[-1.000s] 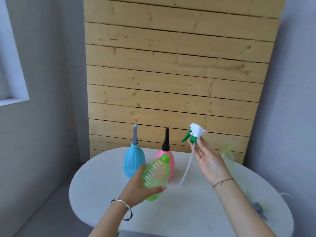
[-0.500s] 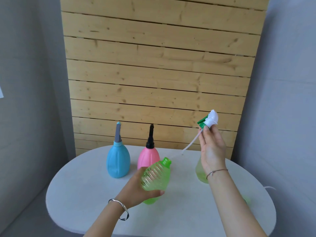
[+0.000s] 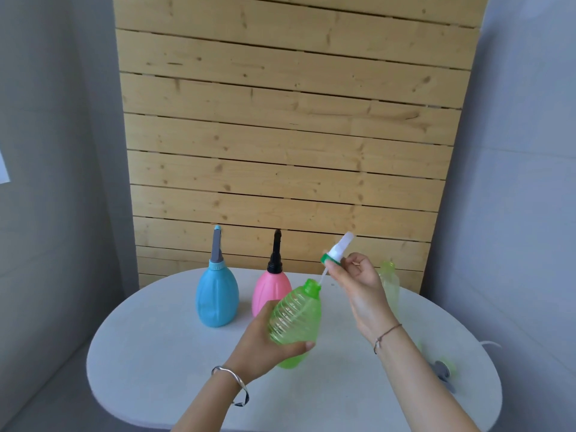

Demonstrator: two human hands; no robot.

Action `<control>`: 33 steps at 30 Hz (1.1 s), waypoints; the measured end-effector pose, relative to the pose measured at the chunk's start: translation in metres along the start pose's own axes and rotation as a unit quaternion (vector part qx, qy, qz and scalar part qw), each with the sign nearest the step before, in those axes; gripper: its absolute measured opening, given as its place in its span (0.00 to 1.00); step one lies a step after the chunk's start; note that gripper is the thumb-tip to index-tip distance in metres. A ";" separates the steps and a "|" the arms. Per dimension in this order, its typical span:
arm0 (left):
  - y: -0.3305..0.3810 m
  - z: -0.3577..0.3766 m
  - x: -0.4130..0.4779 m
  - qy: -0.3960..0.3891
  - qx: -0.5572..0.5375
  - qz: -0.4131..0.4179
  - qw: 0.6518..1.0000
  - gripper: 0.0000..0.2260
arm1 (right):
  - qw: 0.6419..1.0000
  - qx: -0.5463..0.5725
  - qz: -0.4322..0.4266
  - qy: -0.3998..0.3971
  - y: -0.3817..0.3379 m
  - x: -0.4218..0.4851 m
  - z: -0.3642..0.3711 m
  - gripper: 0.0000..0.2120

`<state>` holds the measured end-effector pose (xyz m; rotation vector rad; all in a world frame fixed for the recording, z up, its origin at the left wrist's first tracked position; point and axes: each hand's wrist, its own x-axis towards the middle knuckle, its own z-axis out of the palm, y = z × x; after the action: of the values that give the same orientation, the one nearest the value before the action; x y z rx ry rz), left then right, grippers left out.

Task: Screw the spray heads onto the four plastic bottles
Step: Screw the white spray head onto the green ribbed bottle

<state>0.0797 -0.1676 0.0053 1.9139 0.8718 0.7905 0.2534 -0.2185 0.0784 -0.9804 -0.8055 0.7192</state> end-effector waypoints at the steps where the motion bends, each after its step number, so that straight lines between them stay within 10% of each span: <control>1: 0.001 0.001 0.001 0.005 -0.013 0.004 1.000 0.27 | 0.999 -0.022 0.003 -0.027 0.000 -0.002 -0.001 0.13; 14: -0.002 0.023 0.006 -0.009 -0.046 0.036 0.998 0.31 | 0.980 -0.151 0.015 -0.132 0.008 -0.008 -0.024 0.15; 26: -0.004 0.005 0.013 -0.180 -0.015 -0.001 0.984 0.33 | 0.974 -0.201 -0.019 -0.103 0.055 -0.022 -0.015 0.13; 29: 0.024 -0.014 0.018 -0.087 -0.053 0.006 0.995 0.36 | 0.982 -0.175 -0.036 -0.062 0.067 -0.029 -0.003 0.12; 33: 0.053 -0.017 0.028 0.065 0.069 0.100 0.990 0.17 | 0.986 -0.153 -0.062 0.002 0.077 -0.038 0.010 0.12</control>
<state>0.0951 -0.1573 0.0646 2.1154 0.8389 1.0066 0.2133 -0.2155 0.0018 -1.1946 -0.9842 0.4927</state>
